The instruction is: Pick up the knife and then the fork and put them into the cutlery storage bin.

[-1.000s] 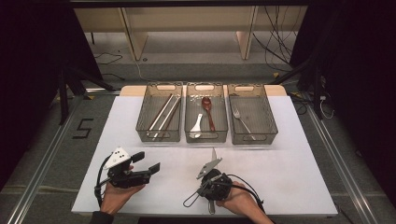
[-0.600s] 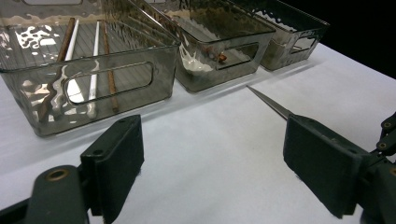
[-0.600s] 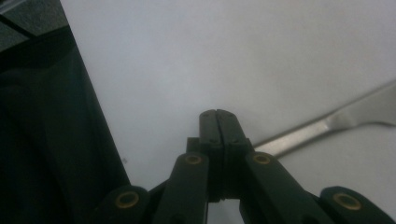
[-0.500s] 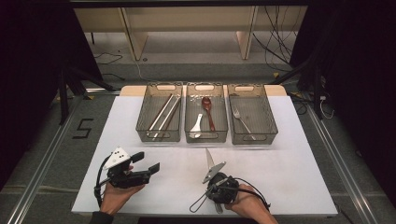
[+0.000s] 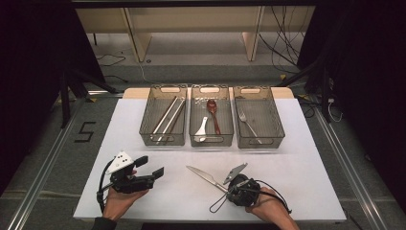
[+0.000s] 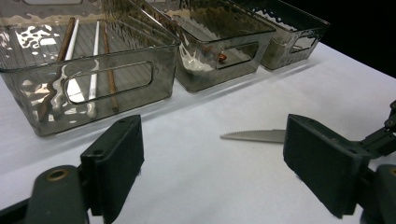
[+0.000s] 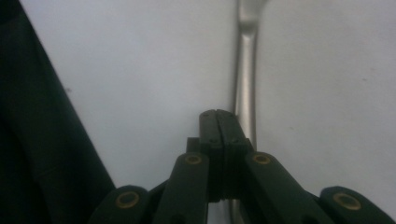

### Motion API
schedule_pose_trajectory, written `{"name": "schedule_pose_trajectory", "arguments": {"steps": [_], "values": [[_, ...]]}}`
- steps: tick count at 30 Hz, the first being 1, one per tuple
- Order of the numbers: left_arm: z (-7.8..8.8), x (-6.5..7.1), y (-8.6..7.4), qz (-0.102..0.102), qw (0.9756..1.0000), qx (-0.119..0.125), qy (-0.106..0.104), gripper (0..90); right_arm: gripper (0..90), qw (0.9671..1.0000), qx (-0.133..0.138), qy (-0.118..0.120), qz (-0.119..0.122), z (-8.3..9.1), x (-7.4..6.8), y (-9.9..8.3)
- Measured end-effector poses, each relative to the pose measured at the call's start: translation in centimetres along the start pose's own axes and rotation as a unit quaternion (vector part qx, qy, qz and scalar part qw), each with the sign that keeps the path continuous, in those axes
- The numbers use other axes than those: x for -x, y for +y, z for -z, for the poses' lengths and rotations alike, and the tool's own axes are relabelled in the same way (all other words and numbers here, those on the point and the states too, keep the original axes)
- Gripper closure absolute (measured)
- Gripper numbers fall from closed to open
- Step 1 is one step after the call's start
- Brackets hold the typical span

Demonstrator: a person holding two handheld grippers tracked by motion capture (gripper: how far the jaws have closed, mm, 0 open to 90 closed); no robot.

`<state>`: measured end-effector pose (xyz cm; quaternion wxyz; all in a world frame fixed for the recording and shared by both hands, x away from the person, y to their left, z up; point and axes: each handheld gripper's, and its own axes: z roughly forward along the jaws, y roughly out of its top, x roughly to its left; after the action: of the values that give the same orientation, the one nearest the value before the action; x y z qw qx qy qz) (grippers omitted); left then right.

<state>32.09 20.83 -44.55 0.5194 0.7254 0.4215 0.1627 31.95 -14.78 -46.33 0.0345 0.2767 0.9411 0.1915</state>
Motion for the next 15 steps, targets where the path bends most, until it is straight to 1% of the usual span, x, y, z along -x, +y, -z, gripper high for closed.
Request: {"name": "schedule_pose_trajectory", "arguments": {"steps": [1,3,6,8,9,10,11,13,14,15], "values": [[0.0,0.0,0.0,0.0,1.0,0.0,0.0,19.9,90.0,1.0,-0.002,-0.004,0.0,0.1,0.2,-0.1],[0.0,0.0,0.0,-0.001,1.0,-0.001,0.0,19.8,90.0,1.0,-0.003,-0.002,-0.005,0.1,0.6,-0.1],[0.0,0.0,0.0,-0.001,1.0,-0.001,0.0,19.8,90.0,1.0,-0.004,-0.003,-0.006,0.3,0.7,0.0],[0.0,0.0,0.0,0.001,1.0,0.0,0.001,19.8,84.8,0.9999,0.014,0.001,-0.008,0.8,0.7,0.5],[0.0,0.0,0.0,0.001,1.0,0.0,0.001,19.8,79.9,0.9998,0.019,-0.002,-0.01,1.0,0.8,0.8],[0.0,0.0,0.0,0.001,1.0,0.0,0.001,19.8,74.1,0.9998,0.017,0.0,-0.004,1.3,0.9,1.1],[0.0,0.0,0.0,0.0,1.0,-0.001,0.001,19.9,68.4,0.9998,0.018,-0.001,-0.004,1.3,1.0,1.4],[-0.1,0.0,0.0,0.0,1.0,-0.001,0.001,19.9,61.1,0.9998,0.016,-0.007,-0.007,1.3,1.1,1.9],[-0.1,0.0,0.0,0.0,1.0,-0.001,0.001,19.8,58.0,0.9999,0.011,-0.008,-0.006,1.1,1.2,2.1],[-0.1,0.0,0.0,0.001,1.0,0.0,0.001,19.9,57.1,0.9999,0.007,-0.012,-0.004,0.8,1.3,2.4]]}}
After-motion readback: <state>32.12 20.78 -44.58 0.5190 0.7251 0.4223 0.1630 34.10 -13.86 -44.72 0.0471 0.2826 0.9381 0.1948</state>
